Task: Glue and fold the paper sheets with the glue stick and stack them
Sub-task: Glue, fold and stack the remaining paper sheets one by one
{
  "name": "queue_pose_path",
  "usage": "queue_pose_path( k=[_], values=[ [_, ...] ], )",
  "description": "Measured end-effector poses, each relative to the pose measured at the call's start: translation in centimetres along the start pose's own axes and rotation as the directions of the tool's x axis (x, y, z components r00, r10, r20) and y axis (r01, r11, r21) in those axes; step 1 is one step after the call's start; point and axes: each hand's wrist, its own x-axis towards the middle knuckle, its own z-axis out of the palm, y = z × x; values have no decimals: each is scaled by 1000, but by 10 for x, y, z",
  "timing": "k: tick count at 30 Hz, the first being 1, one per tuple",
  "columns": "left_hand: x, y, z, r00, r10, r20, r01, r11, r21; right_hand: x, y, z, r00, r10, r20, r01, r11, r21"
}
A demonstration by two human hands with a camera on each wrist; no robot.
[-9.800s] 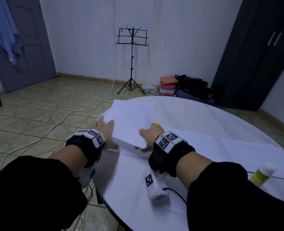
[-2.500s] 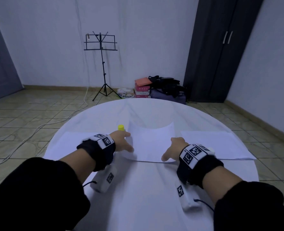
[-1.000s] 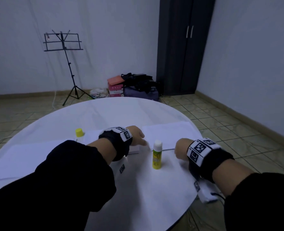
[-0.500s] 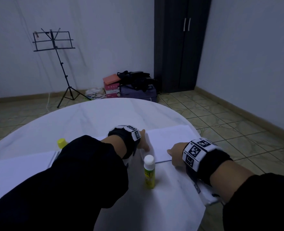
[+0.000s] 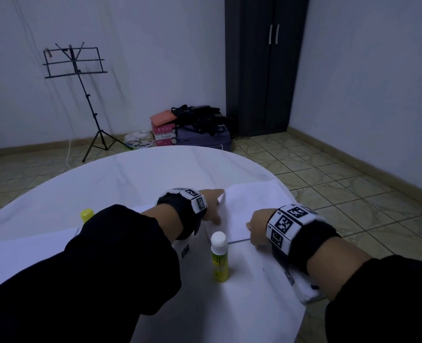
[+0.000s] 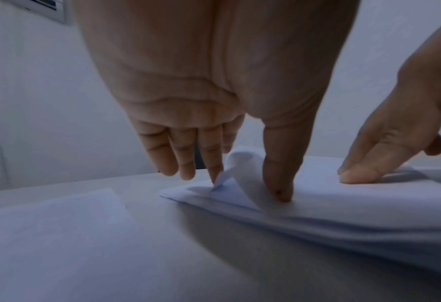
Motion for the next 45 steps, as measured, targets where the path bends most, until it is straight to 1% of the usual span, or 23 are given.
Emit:
queue_pose_path(
  k=[1, 2, 3, 4, 5, 6, 8, 10, 11, 13, 16, 18, 20, 23, 25, 28, 30, 32, 34, 39, 42, 44, 45],
  values=[
    [-1, 0, -1, 1000, 14, -8, -15, 999, -45, 31, 4, 7, 1000, -3, 25, 1, 998, 70],
    [-2, 0, -2, 1000, 21, -23, -23, 994, -109, 41, 7, 13, 998, 3, 61, -7, 998, 68],
    [-4, -2, -4, 999, 18, -37, -25, 981, -195, 21, 1, 2, 998, -1, 68, -3, 999, 48],
    [-4, -4, -5, 999, 4, -46, -19, 946, -325, 19, 2, 5, 1000, -9, 27, 8, 999, 32],
    [-5, -7, -6, 999, -22, -43, -1, 876, -483, 20, 3, 2, 1000, 2, 1, -2, 999, 41],
    [-9, -9, -6, 998, -48, -27, 20, 772, -635, 37, 10, 9, 1000, -30, -6, 31, 994, 106],
    [-14, -14, -7, 996, -85, 28, 69, 533, -844, 7, 4, 1, 1000, 4, 5, -5, 992, 129],
    [-17, -19, -7, 993, -86, 74, 100, 345, -933, -1, 1, 0, 999, 41, -9, -39, 986, 163],
    [-18, -19, -7, 993, -86, 82, 104, 284, -953, 12, 4, 5, 999, 26, -35, -18, 979, 203],
    [-20, -16, -7, 989, -125, 78, 104, 221, -970, -15, 1, -3, 1000, 25, -19, -21, 982, 186],
    [-20, -17, -4, 978, -198, 66, 103, 182, -978, -21, 2, -6, 999, 30, -34, -23, 983, 185],
    [-19, -21, -2, 979, -187, 76, 114, 198, -974, -24, 0, -6, 998, 30, -52, -21, 988, 151],
    [-21, -24, -1, 986, -117, 121, 148, 264, -953, -18, 1, -3, 998, 8, -63, 0, 992, 123],
    [-26, -22, 1, 982, -35, 188, 183, 451, -874, -15, 4, 2, 994, 26, -103, -16, 995, 100],
    [-26, -20, 4, 982, -30, 187, 177, 489, -854, -22, 5, 1, 990, 37, -134, -27, 997, 72],
    [-24, -20, 8, 982, -55, 181, 189, 378, -907, -32, 5, 0, 976, 103, -191, -68, 982, 178],
    [-24, -20, 9, 979, -75, 190, 204, 301, -931, -35, 1, -1, 965, 99, -243, -47, 976, 211],
    [-23, -21, 10, 977, -85, 196, 212, 282, -936, -38, -2, -4, 962, 90, -259, -32, 974, 223],
    [-24, -22, 8, 978, -95, 188, 207, 279, -938, -37, -2, -6, 958, 140, -252, -71, 962, 264],
    [-38, -34, -3, 984, -167, 65, 103, 227, -968, -48, -1, -11, 927, 165, -336, -73, 961, 268],
    [-58, -53, -7, 973, -231, 21, 65, 188, -980, -65, 0, -19, 957, 113, -267, -13, 936, 352],
    [-77, -70, -7, 960, -279, 3, 48, 154, -987, -76, 0, -18, 994, -26, -103, 68, 896, 439],
    [-86, -78, -5, 954, -299, 0, 45, 141, -989, -82, 0, -15, 994, -105, -23, 103, 861, 498]
  ],
)
